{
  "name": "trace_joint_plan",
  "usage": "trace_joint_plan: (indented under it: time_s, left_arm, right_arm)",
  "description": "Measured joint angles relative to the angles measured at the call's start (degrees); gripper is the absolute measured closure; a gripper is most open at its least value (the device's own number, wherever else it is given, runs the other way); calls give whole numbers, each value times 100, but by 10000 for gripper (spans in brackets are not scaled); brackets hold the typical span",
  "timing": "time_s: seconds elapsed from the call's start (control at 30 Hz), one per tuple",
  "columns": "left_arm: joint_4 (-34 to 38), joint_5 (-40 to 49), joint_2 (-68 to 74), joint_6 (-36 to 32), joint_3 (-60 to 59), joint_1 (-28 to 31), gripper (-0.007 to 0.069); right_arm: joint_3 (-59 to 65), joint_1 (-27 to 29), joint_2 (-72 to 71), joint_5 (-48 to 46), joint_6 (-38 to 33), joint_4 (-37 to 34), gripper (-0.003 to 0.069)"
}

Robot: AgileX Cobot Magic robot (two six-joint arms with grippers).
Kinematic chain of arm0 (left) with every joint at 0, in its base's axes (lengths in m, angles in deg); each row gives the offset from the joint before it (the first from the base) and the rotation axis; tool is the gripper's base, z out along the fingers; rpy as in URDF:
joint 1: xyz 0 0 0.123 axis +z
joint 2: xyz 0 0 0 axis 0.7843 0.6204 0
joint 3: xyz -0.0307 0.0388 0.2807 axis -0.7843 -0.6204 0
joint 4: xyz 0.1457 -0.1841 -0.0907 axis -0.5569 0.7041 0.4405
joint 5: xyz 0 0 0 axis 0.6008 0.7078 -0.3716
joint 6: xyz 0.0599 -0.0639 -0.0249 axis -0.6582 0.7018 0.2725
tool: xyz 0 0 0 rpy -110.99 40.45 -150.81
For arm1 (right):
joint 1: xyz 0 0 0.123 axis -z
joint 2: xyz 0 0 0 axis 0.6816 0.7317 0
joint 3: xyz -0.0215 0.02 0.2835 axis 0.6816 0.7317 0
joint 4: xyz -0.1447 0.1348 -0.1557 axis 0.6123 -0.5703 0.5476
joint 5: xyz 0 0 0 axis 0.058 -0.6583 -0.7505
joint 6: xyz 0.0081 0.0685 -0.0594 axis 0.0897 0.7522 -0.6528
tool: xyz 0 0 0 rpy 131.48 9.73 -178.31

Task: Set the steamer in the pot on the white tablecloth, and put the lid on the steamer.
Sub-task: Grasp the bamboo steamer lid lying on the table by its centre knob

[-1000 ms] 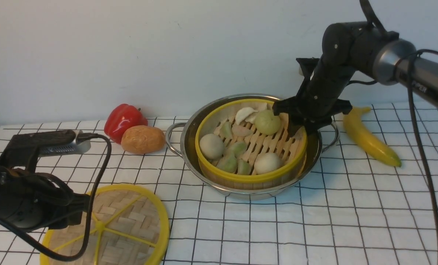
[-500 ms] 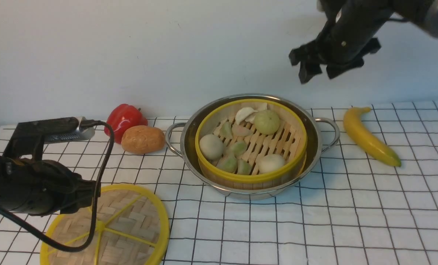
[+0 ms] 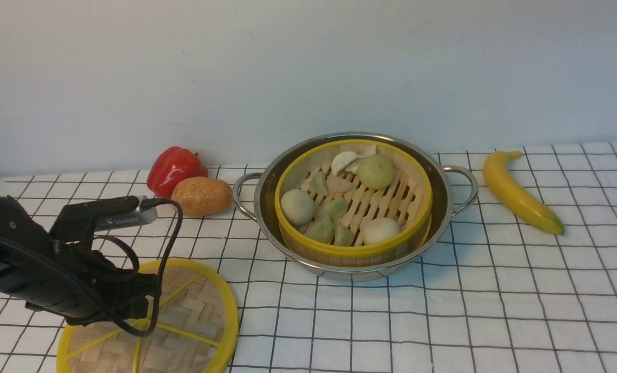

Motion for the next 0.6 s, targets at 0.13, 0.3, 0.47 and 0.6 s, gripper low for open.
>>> trace_joint_plan:
  time_s: [0.13,0.3,0.47,0.6]
  left_arm:
    - [24,-33,113,0,0,0,382]
    - [132,-66,244,-8,0,0,386]
    - [153,-65,295,-13,52,0,461]
    - [-270,265,285,16,300,0,508]
  right_arm:
    - [-5,0,-456,0,-27,-6,188]
    - [-5,0,-889,-6,-27,-6,188]
    - [1,0,-1092,-6,-27,-6,188]
    - [175,0,-1233,-6,-27,-6,188]
